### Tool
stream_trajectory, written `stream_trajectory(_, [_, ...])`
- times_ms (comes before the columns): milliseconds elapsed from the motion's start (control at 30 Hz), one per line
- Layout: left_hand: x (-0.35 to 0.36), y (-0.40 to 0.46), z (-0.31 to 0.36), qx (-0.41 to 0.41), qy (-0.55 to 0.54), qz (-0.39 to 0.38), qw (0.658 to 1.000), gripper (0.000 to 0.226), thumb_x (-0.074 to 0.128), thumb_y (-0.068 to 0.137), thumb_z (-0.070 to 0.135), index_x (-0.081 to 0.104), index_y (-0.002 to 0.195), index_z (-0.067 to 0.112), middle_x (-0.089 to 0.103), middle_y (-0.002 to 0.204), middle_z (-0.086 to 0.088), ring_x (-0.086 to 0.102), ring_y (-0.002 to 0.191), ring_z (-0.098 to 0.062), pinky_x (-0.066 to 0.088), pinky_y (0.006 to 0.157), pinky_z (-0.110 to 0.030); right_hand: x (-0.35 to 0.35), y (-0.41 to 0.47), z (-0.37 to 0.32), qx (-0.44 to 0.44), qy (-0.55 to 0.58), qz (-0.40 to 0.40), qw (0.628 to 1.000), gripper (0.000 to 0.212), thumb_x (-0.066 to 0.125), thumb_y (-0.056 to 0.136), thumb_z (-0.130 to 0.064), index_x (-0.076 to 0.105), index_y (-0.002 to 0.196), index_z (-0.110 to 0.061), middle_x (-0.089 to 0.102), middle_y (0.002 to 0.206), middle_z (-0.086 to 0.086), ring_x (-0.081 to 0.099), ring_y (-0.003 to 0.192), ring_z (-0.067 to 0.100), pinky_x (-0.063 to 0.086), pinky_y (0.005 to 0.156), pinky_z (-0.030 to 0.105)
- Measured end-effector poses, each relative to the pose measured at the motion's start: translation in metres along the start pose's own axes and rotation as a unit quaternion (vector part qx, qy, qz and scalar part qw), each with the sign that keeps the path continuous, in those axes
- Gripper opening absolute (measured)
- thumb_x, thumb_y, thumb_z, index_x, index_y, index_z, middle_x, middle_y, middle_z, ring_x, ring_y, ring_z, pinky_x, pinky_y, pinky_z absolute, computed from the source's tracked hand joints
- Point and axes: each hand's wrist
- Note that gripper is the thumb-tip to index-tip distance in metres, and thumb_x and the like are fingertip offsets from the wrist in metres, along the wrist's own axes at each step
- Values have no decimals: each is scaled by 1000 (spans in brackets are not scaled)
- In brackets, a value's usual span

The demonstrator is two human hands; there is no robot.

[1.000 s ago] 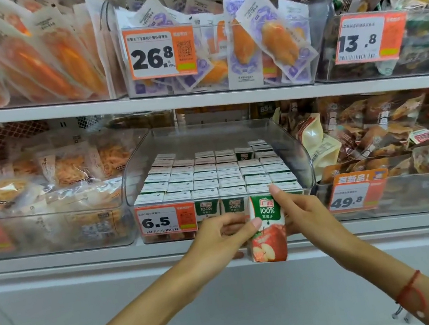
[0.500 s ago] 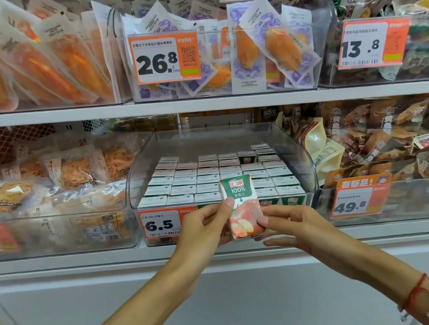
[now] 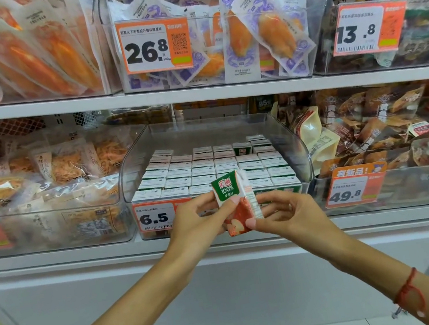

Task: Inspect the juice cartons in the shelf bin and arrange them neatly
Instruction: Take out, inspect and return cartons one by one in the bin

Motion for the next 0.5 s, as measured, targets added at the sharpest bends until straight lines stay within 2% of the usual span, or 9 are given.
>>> stream_trajectory(100, [5, 0, -1, -20, -13, -1, 1000, 14, 77, 81, 31, 73, 93, 27, 77, 87, 10, 74, 83, -10, 60, 73, -24, 9, -5, -5, -75, -66, 44, 994, 47, 88, 62, -37, 66, 102, -29, 70, 75, -9, 65, 68, 4, 53, 62, 16])
stream_trajectory(167, [4, 1, 0, -34, -33, 1, 999, 20, 76, 81, 32, 73, 99, 22, 77, 86, 6, 74, 81, -11, 59, 69, -21, 12, -6, -9, -97, -53, 35, 993, 40, 87, 63, -37, 65, 97, -30, 70, 75, -8, 64, 66, 7, 53, 61, 17])
stream_trajectory(267, [0, 0, 3, -40, -71, -26, 996, 24, 72, 85, 33, 71, 106, 21, 78, 91, 3, 74, 84, -11, 55, 64, -14, 8, -4, -13, -59, 22, -1, 998, 31, 79, 70, -37, 68, 99, -28, 72, 80, -4, 69, 76, 11, 56, 72, 21])
stream_trajectory(333, [-1, 0, 5, -35, -79, -38, 996, 25, 71, 86, 34, 70, 108, 23, 77, 95, 4, 74, 87, -11, 55, 65, -14, 6, -2, -12, -1, 37, -26, 999, 45, 74, 67, -45, 65, 109, -30, 72, 90, -8, 69, 87, 7, 57, 79, 21])
stream_trajectory(400, [0, 0, 5, -28, -77, -44, 996, 27, 70, 86, 36, 70, 110, 23, 77, 98, 5, 74, 90, -11, 56, 68, -14, 4, -1, -11, 49, 55, -79, 994, 52, 71, 72, -46, 62, 120, -28, 71, 106, -11, 67, 98, 4, 56, 87, 24])
stream_trajectory(500, [0, 1, 4, -19, -65, -50, 996, 34, 71, 83, 39, 69, 113, 26, 76, 102, 8, 72, 95, -9, 56, 73, -15, 4, -2, -12, 50, 86, -139, 985, 35, 66, 86, -35, 66, 119, -24, 73, 112, -7, 66, 107, 5, 53, 93, 25])
Point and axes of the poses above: each hand's wrist, its own y-axis towards the middle knuckle, its own x-axis out of the palm, z = x × y
